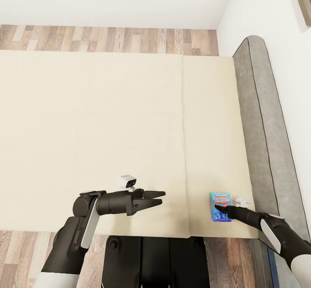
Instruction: Put all the toys in the child's room - the three board games (two on the bed and one on the table), the two jigsaw puzzles on the table, and the tennis ball on the table - inside the toy box on the table in the child's room.
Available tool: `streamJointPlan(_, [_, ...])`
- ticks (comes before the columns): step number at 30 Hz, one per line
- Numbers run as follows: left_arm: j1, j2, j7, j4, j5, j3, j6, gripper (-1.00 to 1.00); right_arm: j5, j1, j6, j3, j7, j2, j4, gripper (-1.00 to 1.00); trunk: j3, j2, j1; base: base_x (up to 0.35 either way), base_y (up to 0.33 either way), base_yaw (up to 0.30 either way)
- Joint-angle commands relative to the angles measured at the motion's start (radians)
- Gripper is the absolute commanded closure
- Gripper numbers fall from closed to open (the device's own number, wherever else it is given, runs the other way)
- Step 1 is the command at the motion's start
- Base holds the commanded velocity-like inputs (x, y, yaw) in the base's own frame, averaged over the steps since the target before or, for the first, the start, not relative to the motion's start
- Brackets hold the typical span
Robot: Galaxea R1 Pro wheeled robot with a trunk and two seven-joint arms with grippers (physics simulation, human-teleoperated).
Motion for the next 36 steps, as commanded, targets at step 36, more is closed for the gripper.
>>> streamJointPlan(36, [0.000,0.012,0.008,0.009,-0.001,0.001,0.009,-1.00,0.054,0.003,-0.009,0.009,-0.008,0.055,-0.008,-1.00,0.013,-0.002,0.001,0.000,0.000,0.000])
